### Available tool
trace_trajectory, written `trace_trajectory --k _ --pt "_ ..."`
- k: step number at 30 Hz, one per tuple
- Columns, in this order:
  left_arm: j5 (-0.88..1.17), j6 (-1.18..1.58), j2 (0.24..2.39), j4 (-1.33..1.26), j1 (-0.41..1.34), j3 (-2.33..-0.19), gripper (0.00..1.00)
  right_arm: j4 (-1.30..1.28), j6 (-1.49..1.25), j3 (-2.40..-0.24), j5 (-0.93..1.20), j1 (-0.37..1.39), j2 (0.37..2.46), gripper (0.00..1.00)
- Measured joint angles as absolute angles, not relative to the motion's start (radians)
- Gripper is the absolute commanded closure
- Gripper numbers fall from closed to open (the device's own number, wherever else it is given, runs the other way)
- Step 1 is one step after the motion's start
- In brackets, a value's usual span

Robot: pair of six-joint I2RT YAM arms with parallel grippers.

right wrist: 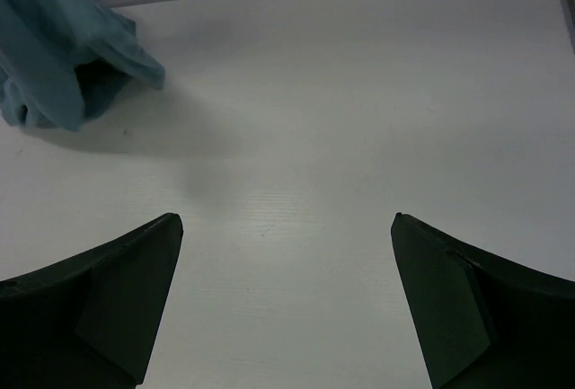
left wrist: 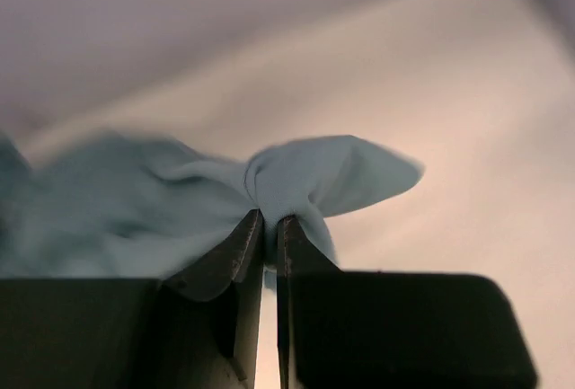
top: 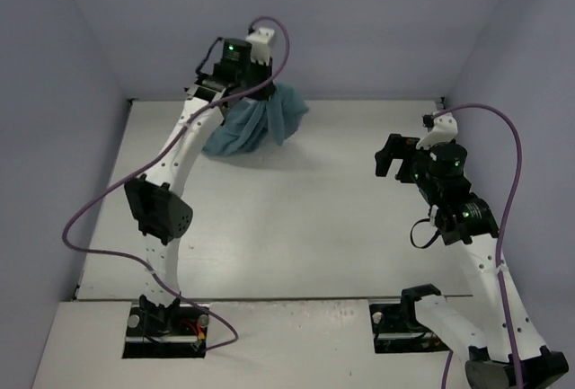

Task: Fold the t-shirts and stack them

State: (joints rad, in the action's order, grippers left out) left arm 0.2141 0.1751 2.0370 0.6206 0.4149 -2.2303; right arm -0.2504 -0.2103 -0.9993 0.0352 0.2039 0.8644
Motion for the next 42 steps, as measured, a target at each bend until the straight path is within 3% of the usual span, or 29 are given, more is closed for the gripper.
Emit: trace_trajectory --k 6,11,18,21,25,28,29,30,32,34,37,42 --pt "0.295 0.194 1.933 0.645 0.394 -2.576 1.00 -0.251 -0.196 -1.000 0.029 0.204 0.872 0.00" --pt "0.340 0.207 1.797 0.649 0.424 -2.570 1.00 -0.251 -0.167 -1.001 0.011 0.204 0.867 0.01" --pt "0.292 0.176 1.489 0.603 0.403 -2.093 1.00 -0.251 -0.136 -1.001 0.007 0.204 0.862 0.02" --pt "0.247 0.203 1.345 0.485 0.363 -1.741 0.97 -0.251 -0.133 -0.998 0.012 0.204 0.863 0.04" --pt "0.157 0.272 1.218 0.375 0.322 -1.295 0.87 -0.245 -0.146 -0.971 0.045 0.204 0.882 0.12" --pt "0.090 0.318 1.196 0.383 0.300 -1.076 0.82 -0.244 -0.169 -0.947 0.076 0.206 0.932 0.17" --pt "0.067 0.338 1.188 0.398 0.288 -1.025 0.60 -0.244 -0.180 -0.942 0.085 0.211 0.960 0.18" --pt "0.045 0.356 1.174 0.419 0.275 -0.985 0.45 -0.244 -0.189 -0.939 0.094 0.217 0.991 0.18" --pt "-0.006 0.394 1.105 0.446 0.242 -0.929 0.33 -0.244 -0.206 -0.938 0.096 0.249 1.051 0.19" --pt "-0.060 0.434 0.998 0.472 0.209 -0.891 0.27 -0.240 -0.217 -0.938 0.091 0.301 1.104 0.18" --pt "-0.118 0.461 0.843 0.494 0.188 -0.893 0.27 -0.231 -0.228 -0.951 0.068 0.401 1.190 0.18" --pt "-0.134 0.470 0.796 0.511 0.187 -0.924 0.27 -0.184 -0.243 -0.983 0.061 0.491 1.353 0.18"
